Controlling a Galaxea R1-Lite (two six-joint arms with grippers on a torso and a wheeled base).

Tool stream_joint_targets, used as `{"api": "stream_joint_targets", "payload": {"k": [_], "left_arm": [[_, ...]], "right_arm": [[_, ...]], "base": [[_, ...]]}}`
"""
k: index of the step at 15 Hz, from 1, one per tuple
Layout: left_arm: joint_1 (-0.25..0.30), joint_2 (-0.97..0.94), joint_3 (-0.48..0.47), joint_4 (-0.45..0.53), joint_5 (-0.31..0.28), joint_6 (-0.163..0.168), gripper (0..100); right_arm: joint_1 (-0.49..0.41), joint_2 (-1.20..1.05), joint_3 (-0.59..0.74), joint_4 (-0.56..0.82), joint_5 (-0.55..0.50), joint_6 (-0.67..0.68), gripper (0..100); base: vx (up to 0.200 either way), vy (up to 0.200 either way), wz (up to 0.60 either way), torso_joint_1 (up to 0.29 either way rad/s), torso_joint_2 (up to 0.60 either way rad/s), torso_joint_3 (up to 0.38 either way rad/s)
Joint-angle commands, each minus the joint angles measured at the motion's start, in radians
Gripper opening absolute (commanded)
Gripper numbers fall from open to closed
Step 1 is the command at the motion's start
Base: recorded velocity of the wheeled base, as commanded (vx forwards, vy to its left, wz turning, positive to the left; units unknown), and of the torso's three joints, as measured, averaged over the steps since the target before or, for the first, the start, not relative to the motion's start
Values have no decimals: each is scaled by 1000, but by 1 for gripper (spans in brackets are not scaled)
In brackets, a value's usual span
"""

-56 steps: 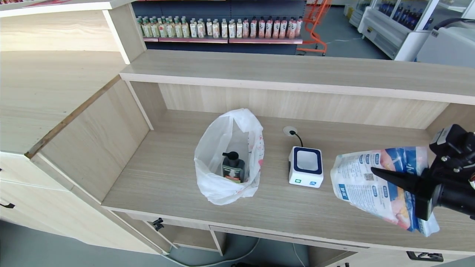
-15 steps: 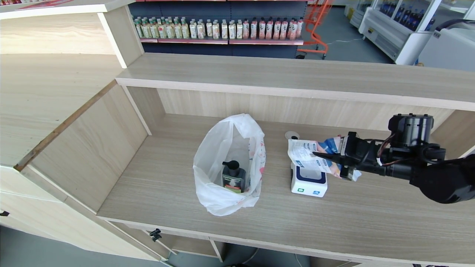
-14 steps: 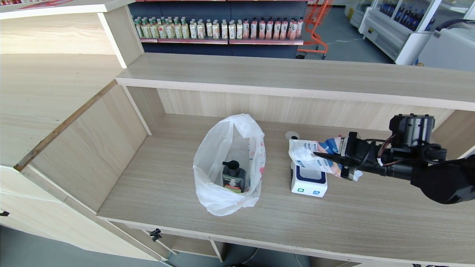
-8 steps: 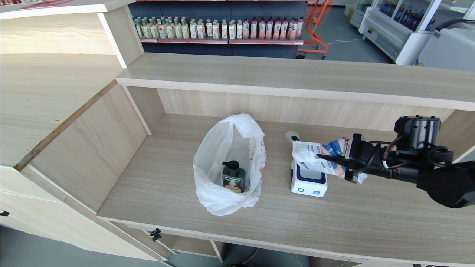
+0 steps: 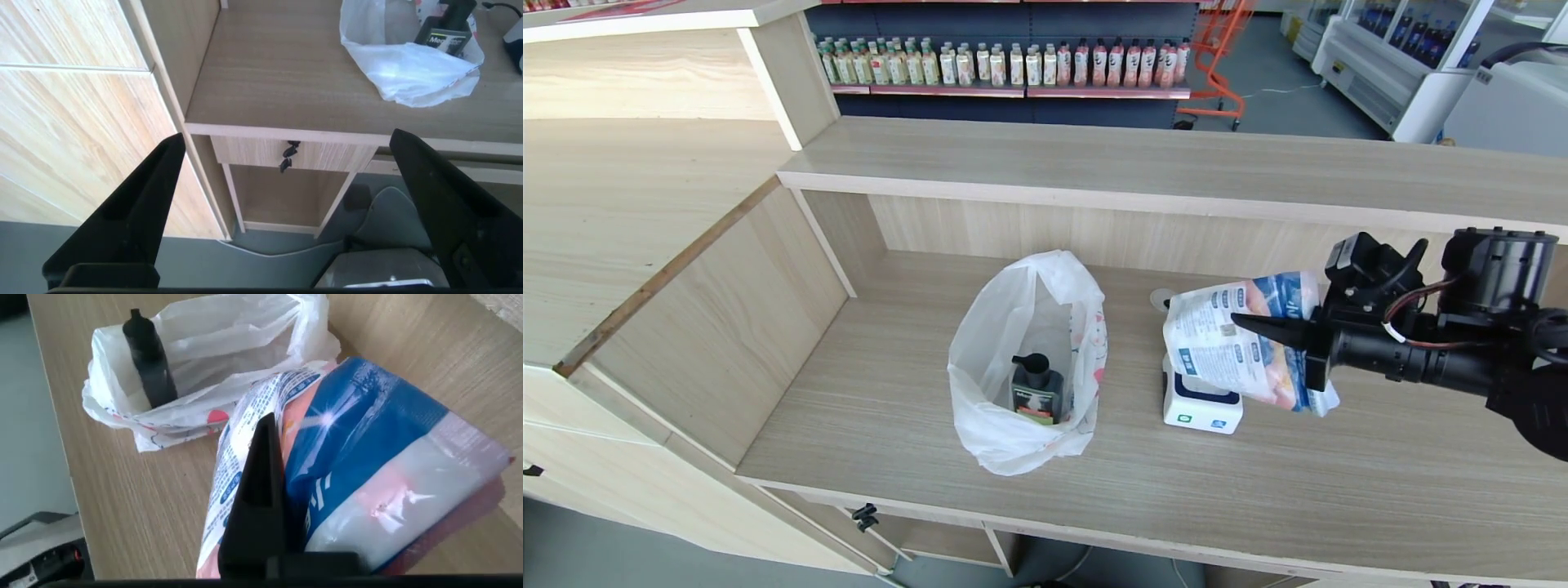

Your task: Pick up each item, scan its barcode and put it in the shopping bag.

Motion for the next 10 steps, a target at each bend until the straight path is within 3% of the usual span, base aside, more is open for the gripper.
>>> {"api": "stream_joint_targets", "payload": {"k": [1,5,10], "left_arm": [[0,1,0,0,0,0,100],[0,1,0,0,0,0,100],[0,1,0,0,0,0,100]], "right_arm": [[42,10,-48,-1,4,65,0],[185,189,-267,30,-2,284,0],[244,409,-482,28,46,321,0]], "base": [[0,0,0,0,0,0],[0,0,0,0,0,0],[0,0,0,0,0,0]]}}
